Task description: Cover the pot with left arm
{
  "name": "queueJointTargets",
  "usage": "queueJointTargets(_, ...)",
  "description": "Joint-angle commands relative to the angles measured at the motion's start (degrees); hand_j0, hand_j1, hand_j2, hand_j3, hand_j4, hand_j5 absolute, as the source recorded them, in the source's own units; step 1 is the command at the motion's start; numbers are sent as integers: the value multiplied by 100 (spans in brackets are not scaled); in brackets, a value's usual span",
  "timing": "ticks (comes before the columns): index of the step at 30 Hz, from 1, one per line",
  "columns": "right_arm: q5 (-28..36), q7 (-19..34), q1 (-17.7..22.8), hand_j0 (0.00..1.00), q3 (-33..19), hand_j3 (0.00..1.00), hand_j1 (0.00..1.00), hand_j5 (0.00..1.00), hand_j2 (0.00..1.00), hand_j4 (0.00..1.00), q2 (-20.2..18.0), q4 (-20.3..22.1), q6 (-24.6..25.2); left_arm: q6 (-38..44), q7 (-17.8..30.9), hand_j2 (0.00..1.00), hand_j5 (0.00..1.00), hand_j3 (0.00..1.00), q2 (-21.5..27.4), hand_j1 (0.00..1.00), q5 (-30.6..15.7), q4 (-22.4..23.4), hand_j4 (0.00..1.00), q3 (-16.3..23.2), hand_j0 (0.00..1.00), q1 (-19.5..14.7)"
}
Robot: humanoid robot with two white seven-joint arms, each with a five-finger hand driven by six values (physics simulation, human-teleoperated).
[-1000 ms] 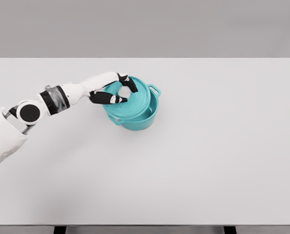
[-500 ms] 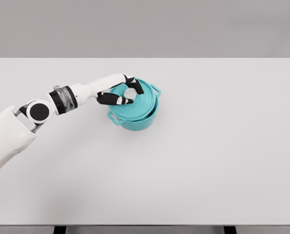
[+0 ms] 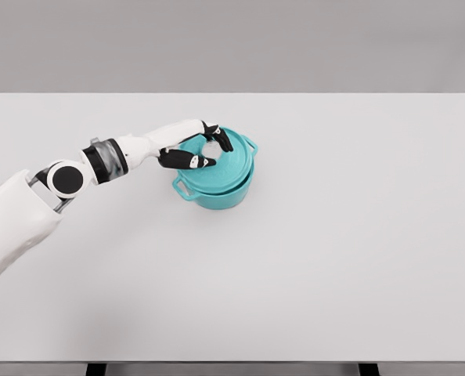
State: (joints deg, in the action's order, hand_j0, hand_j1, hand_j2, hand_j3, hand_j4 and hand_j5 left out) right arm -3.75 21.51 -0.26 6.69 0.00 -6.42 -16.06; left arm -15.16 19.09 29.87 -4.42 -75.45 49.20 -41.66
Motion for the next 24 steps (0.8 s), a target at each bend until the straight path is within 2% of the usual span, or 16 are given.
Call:
queueJointTargets(1,-3,2,0,100,-1,100,100,100,100,100,0,0,-3,4,-2,54,54,54,-7,54,-24,4,54,1,54,0)
queueJointTargets(24,-3,2,0,100,-1,100,100,100,100,100,0,0,-3,4,-2,55,55,55,-7,55,-33,-31,55,72,55,18)
